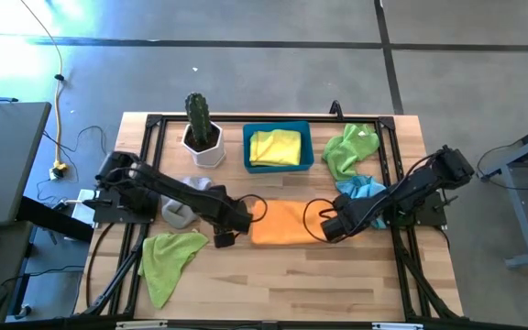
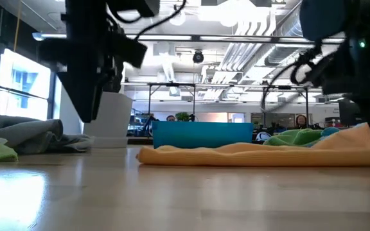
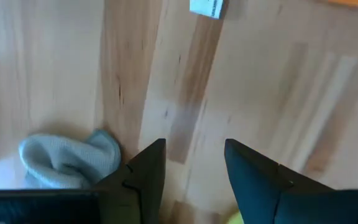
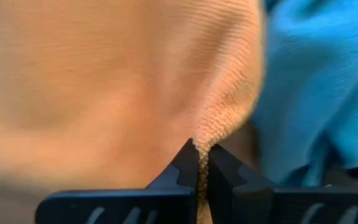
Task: Fold microfiber towels
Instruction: Fold the orange microfiber towel
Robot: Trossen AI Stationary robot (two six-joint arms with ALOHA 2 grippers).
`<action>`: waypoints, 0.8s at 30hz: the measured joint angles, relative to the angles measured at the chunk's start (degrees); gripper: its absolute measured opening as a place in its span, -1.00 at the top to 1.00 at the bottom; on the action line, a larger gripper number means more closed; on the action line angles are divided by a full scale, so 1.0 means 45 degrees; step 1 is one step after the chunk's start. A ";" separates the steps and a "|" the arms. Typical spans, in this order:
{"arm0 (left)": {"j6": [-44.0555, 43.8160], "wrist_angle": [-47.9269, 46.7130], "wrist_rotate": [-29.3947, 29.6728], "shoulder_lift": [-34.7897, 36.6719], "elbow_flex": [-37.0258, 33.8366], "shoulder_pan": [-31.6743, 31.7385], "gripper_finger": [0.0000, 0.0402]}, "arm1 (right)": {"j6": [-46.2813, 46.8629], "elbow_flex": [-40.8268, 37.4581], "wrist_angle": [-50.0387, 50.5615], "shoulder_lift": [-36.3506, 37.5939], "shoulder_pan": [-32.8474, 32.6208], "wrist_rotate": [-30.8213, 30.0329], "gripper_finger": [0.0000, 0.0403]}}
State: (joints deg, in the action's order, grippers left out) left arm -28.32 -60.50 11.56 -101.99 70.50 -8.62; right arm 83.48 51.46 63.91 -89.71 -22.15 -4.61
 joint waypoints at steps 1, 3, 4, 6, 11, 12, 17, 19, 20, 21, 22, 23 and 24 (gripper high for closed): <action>-0.0229 -0.0068 -0.0020 0.0217 -0.0005 -0.0091 0.22 | 0.0000 0.0176 -0.0085 0.0014 -0.0005 0.0181 1.00; -0.0759 0.0011 -0.0148 0.0672 0.0000 -0.0267 0.22 | 0.0000 0.0636 -0.0072 0.0004 -0.0005 0.0377 1.00; -0.1007 -0.0012 -0.0230 0.0924 -0.0005 -0.0379 0.22 | 0.0000 0.0949 -0.0011 0.0004 -0.0005 0.0382 1.00; -0.1555 0.0002 -0.0289 0.1545 -0.0005 -0.0633 0.22 | 0.0004 0.1593 -0.0031 0.0014 -0.0005 0.0344 1.00; -0.2900 0.0108 -0.0311 0.3143 0.0000 -0.1279 0.22 | 0.0241 0.2900 -0.0417 0.0000 -0.0001 0.0085 1.00; -0.3102 0.0082 -0.0275 0.3475 -0.0005 -0.1405 0.22 | 0.0303 0.3074 -0.0724 -0.0009 0.0000 -0.0085 1.00; -0.3715 0.0127 -0.0032 0.4922 0.0000 -0.1847 0.22 | 0.0340 0.3202 -0.3129 -0.0088 0.0102 -0.1557 1.00; -0.3710 0.0107 0.0018 0.5442 0.0000 -0.1968 0.22 | 0.0337 0.3217 -0.4018 -0.0314 0.0276 -0.1922 1.00; -0.3706 0.0102 0.0057 0.5694 0.0000 -0.2014 0.22 | 0.0340 0.3217 -0.4527 -0.0483 0.0396 -0.1994 1.00; -0.3704 0.0076 0.0142 0.5932 0.0000 -0.2040 0.22 | 0.0335 0.3217 -0.5123 -0.0684 0.0489 -0.2015 1.00; -0.3667 0.0083 0.0205 0.6158 0.0000 -0.2067 0.22 | 0.0340 0.3217 -0.5666 -0.0910 0.0599 -0.2058 1.00; -0.3555 0.0078 0.0227 0.6395 0.0000 -0.2087 0.22 | 0.0340 0.3217 -0.6225 -0.1163 0.0718 -0.2082 1.00; -0.3394 0.0079 0.0242 0.6616 0.0000 -0.2099 0.22 | 0.0340 0.3217 -0.6783 -0.1432 0.0801 -0.2078 1.00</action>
State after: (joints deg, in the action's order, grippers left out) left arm -43.59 -60.14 12.65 -72.22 70.50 -18.06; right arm 85.01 65.93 33.39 -96.15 -18.55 -13.96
